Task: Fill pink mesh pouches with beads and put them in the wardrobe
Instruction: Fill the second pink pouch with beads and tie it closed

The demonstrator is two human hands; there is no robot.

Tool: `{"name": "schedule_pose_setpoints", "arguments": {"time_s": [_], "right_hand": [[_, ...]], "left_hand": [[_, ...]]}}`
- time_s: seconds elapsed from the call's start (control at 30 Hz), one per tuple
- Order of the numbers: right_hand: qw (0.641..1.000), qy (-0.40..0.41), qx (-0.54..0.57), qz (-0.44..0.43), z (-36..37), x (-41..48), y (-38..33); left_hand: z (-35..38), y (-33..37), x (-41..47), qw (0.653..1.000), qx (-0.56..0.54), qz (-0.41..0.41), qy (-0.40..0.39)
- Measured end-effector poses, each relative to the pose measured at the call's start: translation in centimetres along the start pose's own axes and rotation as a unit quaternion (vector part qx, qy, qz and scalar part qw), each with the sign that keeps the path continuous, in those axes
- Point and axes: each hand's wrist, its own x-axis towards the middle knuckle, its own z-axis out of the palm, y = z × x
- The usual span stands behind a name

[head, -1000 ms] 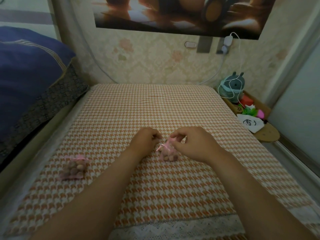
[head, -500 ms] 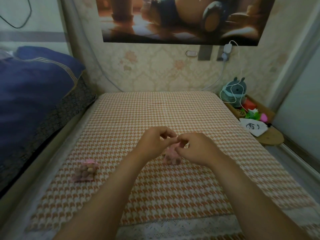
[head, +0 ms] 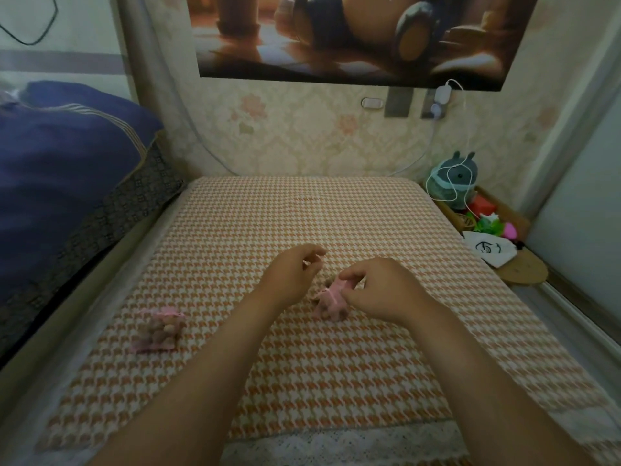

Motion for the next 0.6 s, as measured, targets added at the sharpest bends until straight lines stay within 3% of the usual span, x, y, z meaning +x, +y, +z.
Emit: {"name": "schedule_pose_setpoints", "arguments": {"time_s": [0.13,0.27,0.6], "right_hand": [[1.000,0.007,0.006,-0.005,0.2,0.2,0.3],[1.000,0.009,0.008,-0.012,0.2,0.5,0.5],[1.000,0.007,0.018,-0.010,0.6,0.8,0.8]], "left_hand": [[1.6,-1.5,0.3,0.986,0.121,0.063,-0.100],[2.1,-1.1,0.9,0.976,0.150,0.106,-0.114],[2.6,-2.1,1.7,0.994,0.073,-0.016,-0.074]]}}
